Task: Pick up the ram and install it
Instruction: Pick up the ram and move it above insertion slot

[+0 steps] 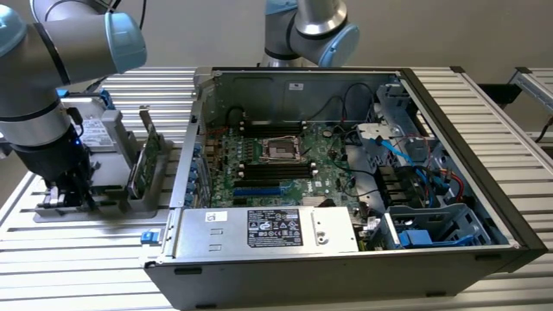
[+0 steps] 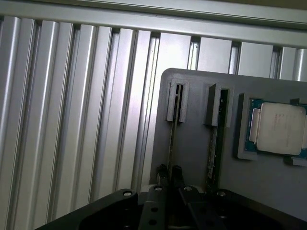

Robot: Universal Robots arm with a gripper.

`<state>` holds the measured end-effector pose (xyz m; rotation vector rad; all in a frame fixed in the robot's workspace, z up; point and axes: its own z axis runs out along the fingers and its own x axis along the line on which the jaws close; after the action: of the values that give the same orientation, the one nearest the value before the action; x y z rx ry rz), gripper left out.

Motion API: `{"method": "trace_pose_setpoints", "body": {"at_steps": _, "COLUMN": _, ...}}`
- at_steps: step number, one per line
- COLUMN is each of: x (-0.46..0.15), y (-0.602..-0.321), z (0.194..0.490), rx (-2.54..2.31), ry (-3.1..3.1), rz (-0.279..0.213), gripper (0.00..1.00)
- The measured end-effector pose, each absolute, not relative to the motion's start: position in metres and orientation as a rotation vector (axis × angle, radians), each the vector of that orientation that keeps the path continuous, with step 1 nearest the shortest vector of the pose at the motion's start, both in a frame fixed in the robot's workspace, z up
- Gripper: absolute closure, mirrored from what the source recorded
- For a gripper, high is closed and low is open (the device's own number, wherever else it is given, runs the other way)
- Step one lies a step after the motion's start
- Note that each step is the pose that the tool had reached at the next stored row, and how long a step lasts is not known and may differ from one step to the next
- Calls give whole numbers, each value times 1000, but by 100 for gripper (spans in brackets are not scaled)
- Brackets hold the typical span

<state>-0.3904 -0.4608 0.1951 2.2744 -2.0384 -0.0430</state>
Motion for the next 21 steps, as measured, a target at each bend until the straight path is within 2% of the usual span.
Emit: {"method": "trace_pose_setpoints", "body": {"at_steps": 21, "x": -390, "y": -461, "z": 215, "rx": 2274, "ry": -2038, "rz": -43, "gripper": 86}}
